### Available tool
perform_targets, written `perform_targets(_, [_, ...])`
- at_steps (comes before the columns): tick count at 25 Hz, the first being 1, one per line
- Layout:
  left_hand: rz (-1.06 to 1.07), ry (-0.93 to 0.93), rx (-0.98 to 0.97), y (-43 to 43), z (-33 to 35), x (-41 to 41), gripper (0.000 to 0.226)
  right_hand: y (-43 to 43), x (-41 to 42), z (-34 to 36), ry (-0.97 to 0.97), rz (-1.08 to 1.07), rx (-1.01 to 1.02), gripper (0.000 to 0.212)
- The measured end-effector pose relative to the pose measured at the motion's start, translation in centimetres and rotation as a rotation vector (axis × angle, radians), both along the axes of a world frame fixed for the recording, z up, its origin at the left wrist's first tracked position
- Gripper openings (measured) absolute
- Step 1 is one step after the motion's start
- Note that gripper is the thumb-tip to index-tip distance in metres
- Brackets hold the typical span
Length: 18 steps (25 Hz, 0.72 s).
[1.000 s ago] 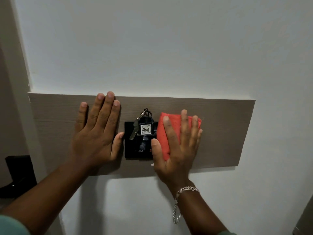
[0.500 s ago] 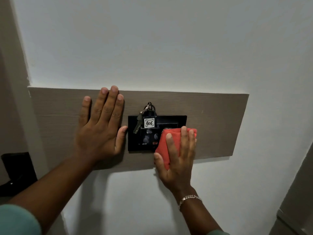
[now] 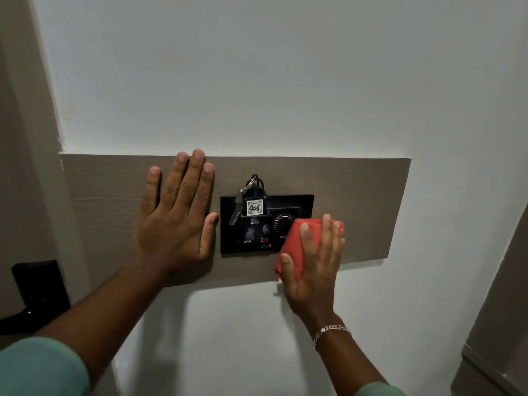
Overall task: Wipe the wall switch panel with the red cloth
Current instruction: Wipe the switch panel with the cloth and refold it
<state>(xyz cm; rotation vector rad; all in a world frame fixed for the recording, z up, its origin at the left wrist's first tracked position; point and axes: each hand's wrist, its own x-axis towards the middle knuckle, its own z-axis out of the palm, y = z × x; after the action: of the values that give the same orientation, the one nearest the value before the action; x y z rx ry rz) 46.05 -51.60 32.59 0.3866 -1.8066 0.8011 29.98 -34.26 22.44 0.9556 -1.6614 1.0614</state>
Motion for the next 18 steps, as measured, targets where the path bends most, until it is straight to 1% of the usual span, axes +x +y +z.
perform_targets(2, [0.001, 0.005, 0.001, 0.0, -0.1, -0.1, 0.074, -1.4, 1.5, 1.1, -0.179, 0.057, -0.162, 0.06])
perform_targets(3, [-0.002, 0.002, 0.002, -0.2, -0.3, -0.1, 0.074, -2.2, 2.3, 1.6, -0.198, 0.095, -0.195, 0.058])
perform_targets(4, [-0.003, -0.003, 0.006, -0.2, -0.3, 0.1, 0.074, -2.7, 2.8, 1.8, -0.16, 0.122, -0.177, 0.056])
perform_targets(7, [-0.001, -0.017, 0.013, -0.1, 0.1, 0.2, 0.074, -1.7, 1.9, 0.8, 0.053, 0.068, 0.031, 0.05])
perform_targets(8, [-0.002, -0.025, 0.017, -0.1, 0.1, 0.2, 0.074, -0.9, 1.2, 0.4, 0.063, 0.05, 0.058, 0.049])
perform_targets(9, [0.004, -0.026, 0.011, -0.1, 0.0, 0.1, 0.074, -0.2, 0.7, 0.6, 0.034, 0.042, 0.039, 0.05])
perform_targets(11, [0.014, -0.019, 0.004, -0.1, -0.1, -0.1, 0.074, -0.2, 0.1, 2.4, -0.045, 0.079, -0.06, 0.051])
perform_targets(12, [0.006, -0.019, 0.009, -0.2, -0.1, -0.1, 0.074, -0.7, 0.2, 3.6, -0.036, 0.106, -0.079, 0.051])
perform_targets(14, [-0.01, -0.014, 0.017, -0.3, -0.1, 0.0, 0.075, -1.3, 0.8, 5.3, 0.088, 0.128, -0.01, 0.051])
perform_targets(18, [-0.007, -0.014, 0.018, -0.1, -0.1, 0.0, 0.075, 1.4, -1.0, 5.6, 0.36, 0.068, 0.255, 0.05])
